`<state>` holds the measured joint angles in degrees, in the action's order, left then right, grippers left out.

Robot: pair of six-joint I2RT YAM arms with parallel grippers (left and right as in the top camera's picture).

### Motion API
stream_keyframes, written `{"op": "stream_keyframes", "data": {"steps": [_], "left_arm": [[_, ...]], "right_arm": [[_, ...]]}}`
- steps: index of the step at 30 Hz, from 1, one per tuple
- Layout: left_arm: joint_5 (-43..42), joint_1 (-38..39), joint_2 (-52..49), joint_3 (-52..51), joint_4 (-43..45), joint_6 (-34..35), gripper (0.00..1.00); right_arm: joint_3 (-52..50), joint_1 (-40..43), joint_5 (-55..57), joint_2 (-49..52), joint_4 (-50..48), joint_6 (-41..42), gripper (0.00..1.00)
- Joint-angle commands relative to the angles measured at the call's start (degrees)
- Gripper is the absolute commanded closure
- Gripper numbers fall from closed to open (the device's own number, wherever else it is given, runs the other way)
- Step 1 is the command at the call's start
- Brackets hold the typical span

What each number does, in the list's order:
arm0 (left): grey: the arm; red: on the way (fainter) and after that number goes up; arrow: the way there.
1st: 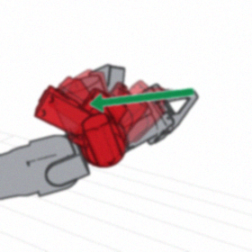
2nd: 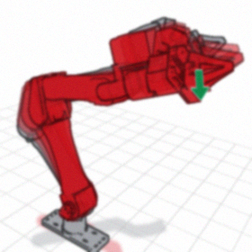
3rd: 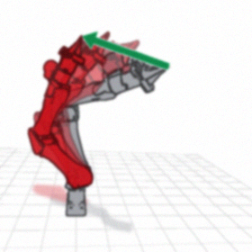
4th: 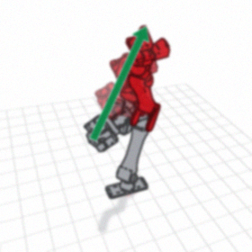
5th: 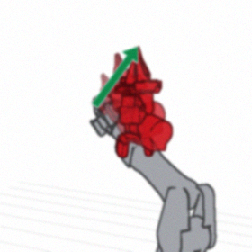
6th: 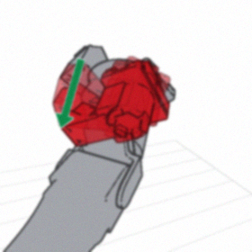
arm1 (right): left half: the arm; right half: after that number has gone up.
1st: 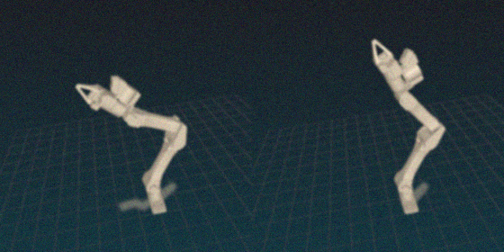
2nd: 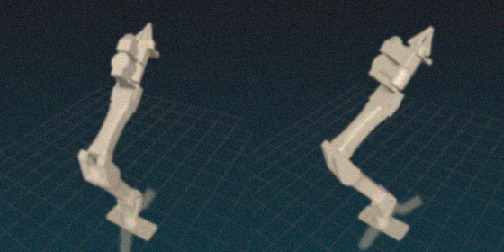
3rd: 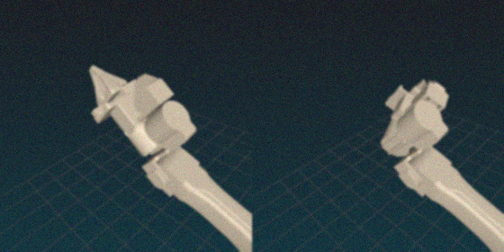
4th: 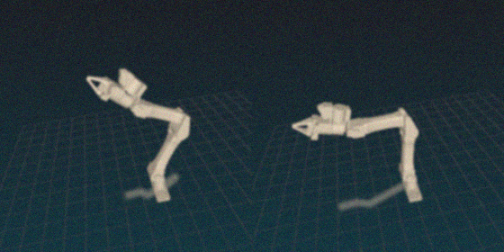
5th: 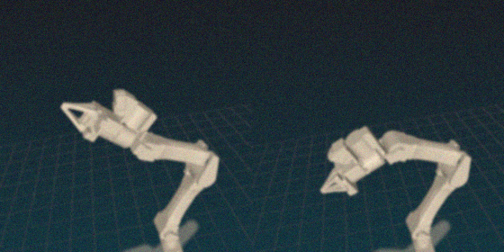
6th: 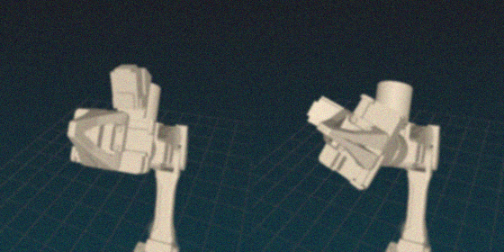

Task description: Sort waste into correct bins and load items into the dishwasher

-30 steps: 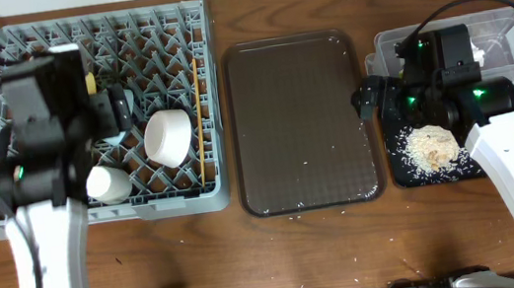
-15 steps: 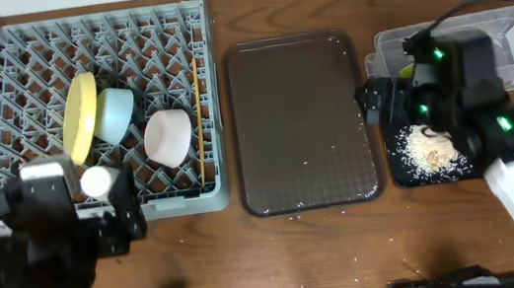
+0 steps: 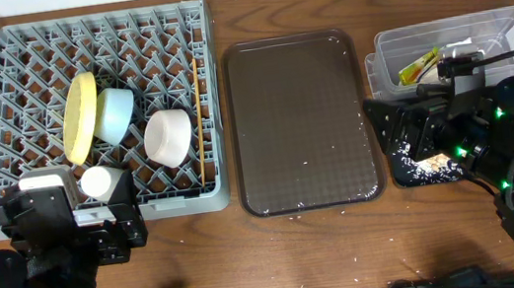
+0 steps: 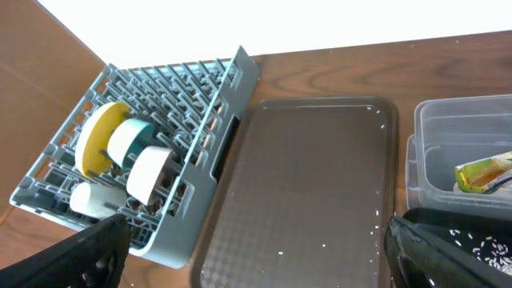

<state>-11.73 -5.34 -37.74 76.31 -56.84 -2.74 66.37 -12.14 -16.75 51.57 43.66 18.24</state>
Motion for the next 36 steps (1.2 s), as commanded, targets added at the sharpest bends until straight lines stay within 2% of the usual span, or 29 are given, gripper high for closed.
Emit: {"op": "stream_keyframes", "data": {"steps": [1,5,11,15,20,26,36], "left_arm": [[-0.72,0.07,0.07,-0.09,-0.15,0.72,0.09],[-0.72,0.07,0.07,-0.09,-0.15,0.72,0.09],[-0.72,0.07,0.07,-0.09,-0.15,0.72,0.09],[-0.72,0.07,0.07,-0.09,-0.15,0.72,0.09],[-0.72,0.07,0.07,-0.07,-0.15,0.72,0.09],[-0.72,0.07,0.07,-0.09,-0.15,0.72,0.09],[-0.72,0.07,0.07,-0.09,-0.15,0.72,0.09]], "right_arm": [[0.37,-0.17,0.55,-0.33,2.6,-4.07,0.01],[0.37,-0.15,0.42,-1.84,2.1,-8.22,0.01],[-1.53,0.57,1.92,-8.96,-2.23,-20.59,0.01],[-6.08,3.56,2.75,-14.86,-2.25,-21.29,0.01],[-18.25,7.26,2.84,-24.55,-6.56,-21.33,0.01],[-37.27,9.14,3.19,-35.04,-20.94,-21.31,0.01],[-59.45,9.11,2.73,-44.0,-39.89,-20.33,0.01]]}}
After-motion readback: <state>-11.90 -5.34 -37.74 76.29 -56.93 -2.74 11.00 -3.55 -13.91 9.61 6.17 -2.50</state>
